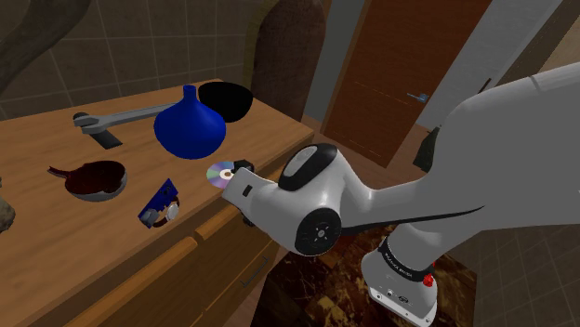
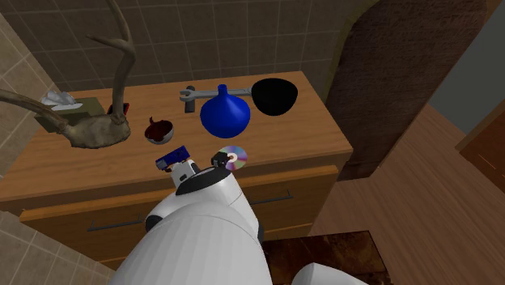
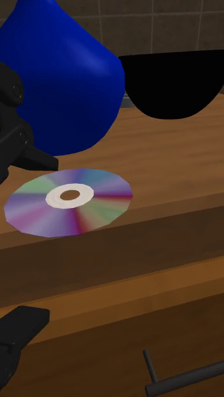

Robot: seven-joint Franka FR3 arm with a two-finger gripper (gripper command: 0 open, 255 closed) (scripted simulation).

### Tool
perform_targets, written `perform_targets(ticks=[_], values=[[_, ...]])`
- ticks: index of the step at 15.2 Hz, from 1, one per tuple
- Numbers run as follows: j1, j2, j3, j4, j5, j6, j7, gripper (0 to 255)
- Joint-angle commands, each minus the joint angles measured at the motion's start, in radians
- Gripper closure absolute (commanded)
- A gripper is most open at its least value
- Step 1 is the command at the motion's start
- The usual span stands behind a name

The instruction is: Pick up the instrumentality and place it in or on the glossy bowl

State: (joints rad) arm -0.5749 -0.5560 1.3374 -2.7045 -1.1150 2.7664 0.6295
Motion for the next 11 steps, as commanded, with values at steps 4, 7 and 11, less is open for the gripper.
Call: perform_targets(ticks=[4, 7, 11], values=[[-0.001, 0.0, 0.0, 0.0, 0.0, 0.0, 0.0, 255], [-0.001, 0.0, 0.0, 0.0, 0.0, 0.0, 0.0, 255], [-0.001, 0.0, 0.0, 0.0, 0.0, 0.0, 0.0, 255]])
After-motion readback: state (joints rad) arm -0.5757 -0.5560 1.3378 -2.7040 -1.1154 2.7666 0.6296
